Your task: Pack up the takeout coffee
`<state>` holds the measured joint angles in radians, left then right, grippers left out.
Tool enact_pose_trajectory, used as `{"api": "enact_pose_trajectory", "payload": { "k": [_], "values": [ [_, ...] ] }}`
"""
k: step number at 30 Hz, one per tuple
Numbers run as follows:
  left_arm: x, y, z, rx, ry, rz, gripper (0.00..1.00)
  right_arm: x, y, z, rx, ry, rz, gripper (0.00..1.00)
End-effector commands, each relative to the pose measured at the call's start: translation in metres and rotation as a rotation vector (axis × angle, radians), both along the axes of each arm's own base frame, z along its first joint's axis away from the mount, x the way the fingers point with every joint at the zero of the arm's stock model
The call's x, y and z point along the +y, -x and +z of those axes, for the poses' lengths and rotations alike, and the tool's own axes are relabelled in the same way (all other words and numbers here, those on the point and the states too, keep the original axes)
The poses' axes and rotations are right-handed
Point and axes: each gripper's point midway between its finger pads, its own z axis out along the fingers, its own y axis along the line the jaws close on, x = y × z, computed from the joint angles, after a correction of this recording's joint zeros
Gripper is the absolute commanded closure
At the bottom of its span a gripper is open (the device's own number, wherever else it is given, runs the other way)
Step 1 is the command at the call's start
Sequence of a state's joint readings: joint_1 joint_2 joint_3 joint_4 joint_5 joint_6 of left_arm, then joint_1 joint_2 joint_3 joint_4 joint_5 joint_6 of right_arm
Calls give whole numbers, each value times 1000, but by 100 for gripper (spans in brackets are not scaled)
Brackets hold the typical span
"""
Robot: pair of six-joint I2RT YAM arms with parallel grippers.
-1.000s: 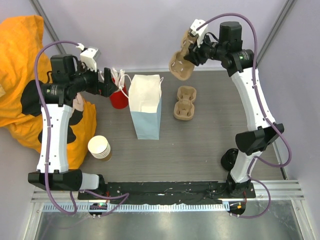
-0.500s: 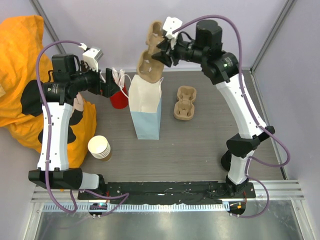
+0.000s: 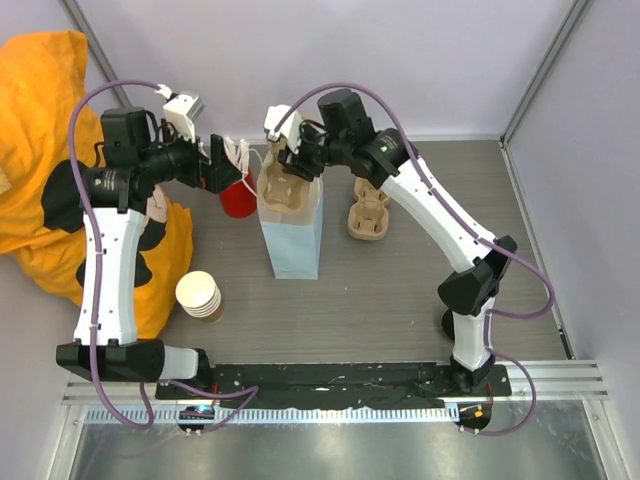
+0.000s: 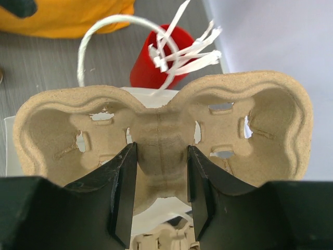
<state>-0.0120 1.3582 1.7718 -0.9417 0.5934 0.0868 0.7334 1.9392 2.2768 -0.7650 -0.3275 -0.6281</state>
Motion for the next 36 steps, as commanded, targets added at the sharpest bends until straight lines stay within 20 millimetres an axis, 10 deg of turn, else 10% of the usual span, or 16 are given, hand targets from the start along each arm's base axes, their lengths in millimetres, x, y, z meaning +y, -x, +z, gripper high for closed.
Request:
{"api": "enact_pose_trajectory", "payload": {
  "k": [1,15,36],
  "values": [
    [-3,-1,14,-55,32,-7,0,0,11,5,-60,44,2,81],
    [-12,-7,13,-43,83,-33,0,-3,22,-29,-31,175,-34,81],
    [-30,-12,4,-8,127,-78,0,-9,4,-6,-109,133,-135,82]
  ]
}}
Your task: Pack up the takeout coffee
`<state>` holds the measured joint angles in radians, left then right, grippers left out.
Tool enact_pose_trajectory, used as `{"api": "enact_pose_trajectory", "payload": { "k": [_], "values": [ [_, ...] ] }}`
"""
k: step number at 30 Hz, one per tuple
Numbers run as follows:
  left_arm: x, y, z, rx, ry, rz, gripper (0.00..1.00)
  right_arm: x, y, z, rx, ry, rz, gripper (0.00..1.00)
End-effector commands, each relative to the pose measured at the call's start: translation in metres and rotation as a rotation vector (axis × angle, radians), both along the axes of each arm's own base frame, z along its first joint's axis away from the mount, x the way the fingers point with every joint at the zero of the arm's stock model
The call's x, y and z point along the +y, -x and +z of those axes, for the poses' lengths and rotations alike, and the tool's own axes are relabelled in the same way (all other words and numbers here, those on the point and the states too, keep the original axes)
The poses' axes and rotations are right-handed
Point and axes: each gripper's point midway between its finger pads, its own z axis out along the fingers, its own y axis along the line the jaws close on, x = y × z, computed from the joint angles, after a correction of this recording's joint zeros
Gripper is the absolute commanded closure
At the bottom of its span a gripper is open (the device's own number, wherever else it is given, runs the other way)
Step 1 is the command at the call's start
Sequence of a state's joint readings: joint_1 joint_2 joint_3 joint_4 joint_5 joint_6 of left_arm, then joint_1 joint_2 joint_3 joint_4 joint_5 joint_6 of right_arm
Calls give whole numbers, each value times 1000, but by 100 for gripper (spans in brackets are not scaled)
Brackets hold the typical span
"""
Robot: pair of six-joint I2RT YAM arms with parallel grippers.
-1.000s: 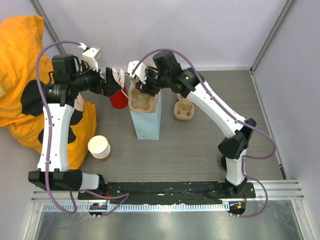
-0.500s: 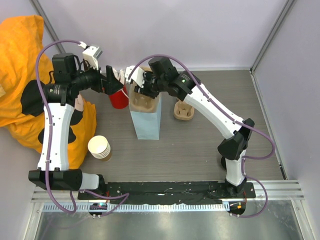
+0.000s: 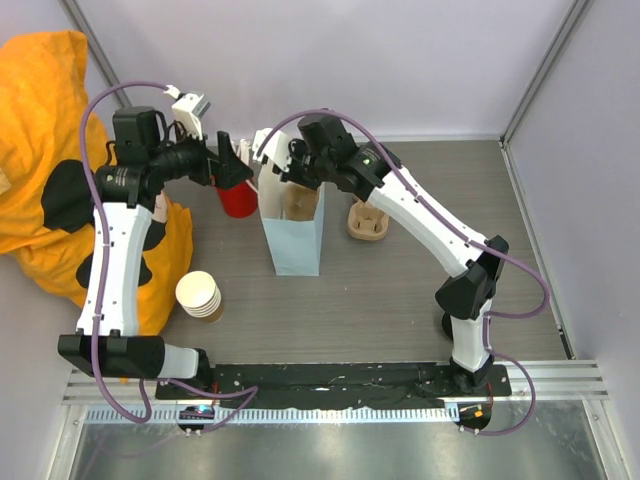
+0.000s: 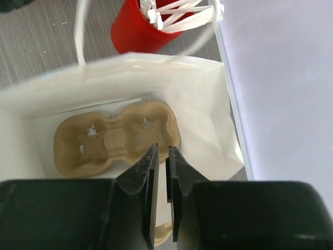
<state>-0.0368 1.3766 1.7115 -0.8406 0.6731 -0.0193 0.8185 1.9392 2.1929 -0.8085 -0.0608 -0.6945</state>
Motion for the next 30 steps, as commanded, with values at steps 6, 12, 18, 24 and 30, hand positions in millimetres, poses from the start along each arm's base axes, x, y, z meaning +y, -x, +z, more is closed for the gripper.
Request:
{"api": "enact_pose_trajectory", "payload": {
  "k": [6,12,18,24,30],
  "values": [
    [-18,-10,10,-44,22,-54,0,-6,2,63,-109,-111,-28,82],
    [-26,-10,17,-56,31,-74,0,-8,2,89,-130,-184,-60,78],
    [-28,-11,22,-66,35,-81,0,-12,5,104,-133,-232,-85,74],
    [-30,-11,24,-70,32,-83,0,-15,7,103,-110,-245,-101,38],
    [-32,-11,22,-65,31,-87,0,-26,9,129,-94,-342,-130,28]
  ]
}}
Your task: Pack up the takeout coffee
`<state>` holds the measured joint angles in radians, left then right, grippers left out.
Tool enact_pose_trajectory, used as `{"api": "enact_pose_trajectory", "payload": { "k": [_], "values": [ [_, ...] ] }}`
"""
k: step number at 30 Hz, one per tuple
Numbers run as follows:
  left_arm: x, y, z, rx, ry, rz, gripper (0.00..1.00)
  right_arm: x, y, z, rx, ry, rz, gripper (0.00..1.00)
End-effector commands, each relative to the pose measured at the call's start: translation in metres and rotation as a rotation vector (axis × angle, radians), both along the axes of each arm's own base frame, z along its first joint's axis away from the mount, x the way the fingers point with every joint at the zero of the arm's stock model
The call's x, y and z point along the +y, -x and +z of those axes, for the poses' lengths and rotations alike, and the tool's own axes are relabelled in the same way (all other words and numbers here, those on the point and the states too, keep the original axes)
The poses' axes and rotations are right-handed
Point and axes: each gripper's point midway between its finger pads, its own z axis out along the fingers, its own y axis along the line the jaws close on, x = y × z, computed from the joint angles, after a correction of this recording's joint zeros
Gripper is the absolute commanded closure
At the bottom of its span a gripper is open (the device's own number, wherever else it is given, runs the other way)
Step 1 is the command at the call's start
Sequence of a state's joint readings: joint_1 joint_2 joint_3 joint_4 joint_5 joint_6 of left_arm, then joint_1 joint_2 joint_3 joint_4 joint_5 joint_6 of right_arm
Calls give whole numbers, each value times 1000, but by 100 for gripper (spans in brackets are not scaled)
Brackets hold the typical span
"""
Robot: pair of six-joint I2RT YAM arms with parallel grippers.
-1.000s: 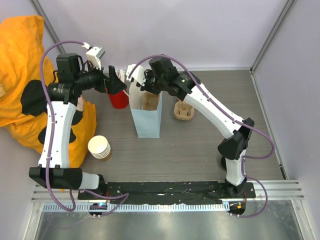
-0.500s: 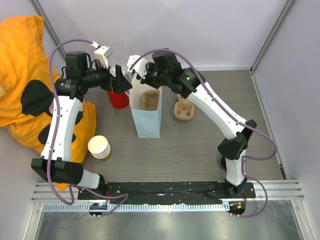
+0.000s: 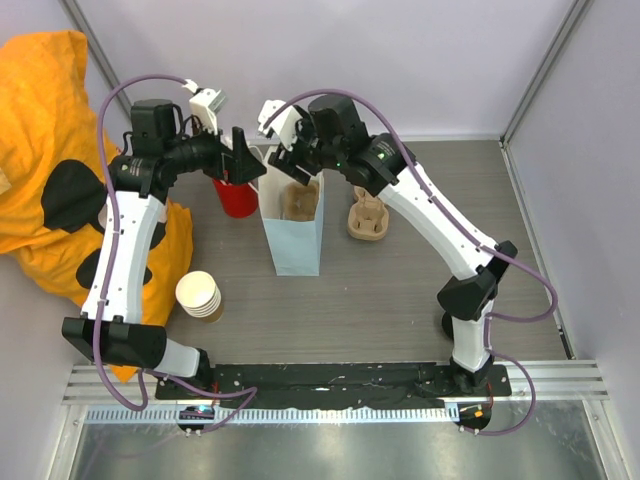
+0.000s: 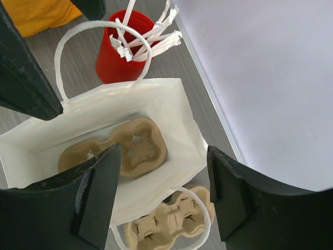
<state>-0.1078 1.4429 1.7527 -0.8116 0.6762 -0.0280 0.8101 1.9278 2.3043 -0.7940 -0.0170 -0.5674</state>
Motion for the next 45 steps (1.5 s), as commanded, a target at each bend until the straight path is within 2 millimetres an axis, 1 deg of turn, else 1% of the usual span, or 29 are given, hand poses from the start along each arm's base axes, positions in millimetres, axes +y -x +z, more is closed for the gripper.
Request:
{"api": "enact_pose_trajectory", "payload": {
  "k": [1,5,7,12,14,20,21,23,24,26,27,28,30,32,34,35,37,38,39,40,41,43,44,45],
  "values": [
    [-5,0,24,-67,25,-15,0,-25,13,83,-85,-195,-35,28],
    [-6,0,23,-65,25,-19,0,-31,13,97,-101,-227,-45,25],
    [-7,1,25,-68,26,-21,1,-32,14,99,-104,-233,-43,23],
    [-7,0,25,-68,22,-19,0,-33,13,99,-100,-235,-51,15],
    [-7,0,25,-69,19,-18,0,-35,13,103,-96,-251,-60,13],
    [-7,-1,25,-71,14,-17,0,-44,12,108,-41,-320,-76,11],
    [-8,-1,25,-70,13,-17,0,-51,7,108,-32,-331,-89,11],
    [-8,-1,23,-68,9,-16,0,-58,7,110,7,-370,-100,11],
    [-7,-2,23,-66,8,-14,0,-64,4,108,32,-384,-96,12],
    [-8,-2,23,-71,2,-16,0,-73,5,111,79,-432,-96,13],
    [-8,-1,22,-70,0,-17,0,-72,9,108,114,-442,-66,13],
    [-9,-1,23,-73,-2,-21,0,-81,8,111,122,-459,-73,14],
    [-10,-3,22,-70,-4,-18,0,-79,16,106,185,-482,-41,15],
    [-12,-3,22,-70,-4,-24,0,-80,21,105,218,-498,-27,16],
    [-13,-4,21,-67,-6,-26,0,-75,25,98,274,-517,-17,18],
    [-13,-5,21,-69,-8,-21,0,-74,27,97,292,-528,-19,19],
    [-12,-5,21,-73,-12,-16,0,-71,32,88,354,-539,-15,21],
    [-11,-5,21,-73,-17,-8,0,-72,37,89,366,-544,-13,21],
    [-10,-4,21,-77,-21,-5,0,-73,38,80,393,-536,-22,22],
    [-8,-5,19,-76,-27,-1,0,-73,39,75,406,-531,-19,22],
    [-8,-4,18,-74,-31,-1,0,-75,40,65,453,-533,-35,22],
    [-6,-3,16,-73,-40,8,0,-77,46,60,486,-537,-31,21],
    [-6,-2,17,-75,-41,9,0,-80,44,51,508,-530,-45,20],
    [-5,-2,16,-74,-44,16,0,-83,47,50,517,-534,-51,20]
  ]
}}
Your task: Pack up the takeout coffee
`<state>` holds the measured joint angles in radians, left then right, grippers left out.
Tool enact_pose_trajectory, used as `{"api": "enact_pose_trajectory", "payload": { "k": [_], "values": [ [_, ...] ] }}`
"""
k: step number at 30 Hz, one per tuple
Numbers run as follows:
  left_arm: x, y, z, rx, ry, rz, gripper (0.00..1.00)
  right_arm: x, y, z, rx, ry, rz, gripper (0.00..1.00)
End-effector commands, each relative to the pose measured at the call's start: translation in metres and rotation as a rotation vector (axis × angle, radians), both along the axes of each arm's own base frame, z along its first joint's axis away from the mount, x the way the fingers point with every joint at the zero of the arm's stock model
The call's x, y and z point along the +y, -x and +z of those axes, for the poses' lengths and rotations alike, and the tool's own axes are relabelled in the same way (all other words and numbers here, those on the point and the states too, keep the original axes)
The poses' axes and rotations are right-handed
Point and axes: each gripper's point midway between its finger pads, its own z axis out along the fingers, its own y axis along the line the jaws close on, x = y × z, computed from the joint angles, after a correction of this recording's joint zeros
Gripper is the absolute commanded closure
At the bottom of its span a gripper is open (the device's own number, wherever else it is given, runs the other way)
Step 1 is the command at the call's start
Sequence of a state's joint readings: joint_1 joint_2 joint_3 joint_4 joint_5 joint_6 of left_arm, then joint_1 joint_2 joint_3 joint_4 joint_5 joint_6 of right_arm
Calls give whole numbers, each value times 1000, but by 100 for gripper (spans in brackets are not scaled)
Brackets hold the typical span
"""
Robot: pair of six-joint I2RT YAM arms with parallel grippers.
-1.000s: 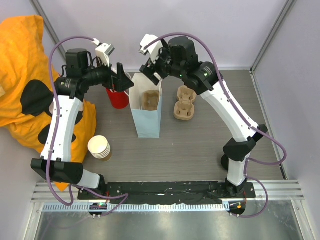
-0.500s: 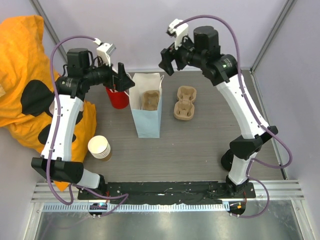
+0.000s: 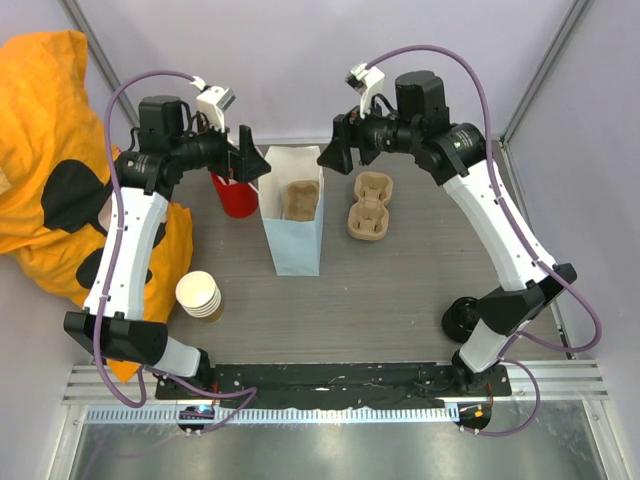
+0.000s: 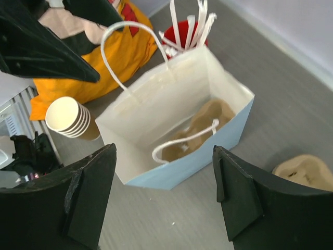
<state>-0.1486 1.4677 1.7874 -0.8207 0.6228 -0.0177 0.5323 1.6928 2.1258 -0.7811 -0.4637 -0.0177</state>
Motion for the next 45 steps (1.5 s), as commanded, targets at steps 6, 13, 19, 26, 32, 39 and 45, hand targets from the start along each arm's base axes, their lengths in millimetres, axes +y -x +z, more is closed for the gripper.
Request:
{"api": "enact_pose_trajectory", "payload": {
  "k": [6,13,19,26,32,39,45],
  "values": [
    [7,3,10,-60,-35,29,0,-6,26,3,109,-92,31,20],
    [14,2,7,-68,-64,53,0,3,21,1,148,-144,40,22],
    [18,2,5,-73,-88,70,0,10,17,-1,181,-176,57,23],
    [22,1,5,-77,-104,83,6,13,12,-5,197,-185,50,24],
    [21,0,4,-75,-105,80,19,15,9,-8,209,-192,43,25],
    [19,-2,7,-75,-95,74,31,19,5,-18,248,-199,41,28],
    [19,-2,5,-71,-98,75,32,18,11,-23,275,-200,50,33]
  ]
}}
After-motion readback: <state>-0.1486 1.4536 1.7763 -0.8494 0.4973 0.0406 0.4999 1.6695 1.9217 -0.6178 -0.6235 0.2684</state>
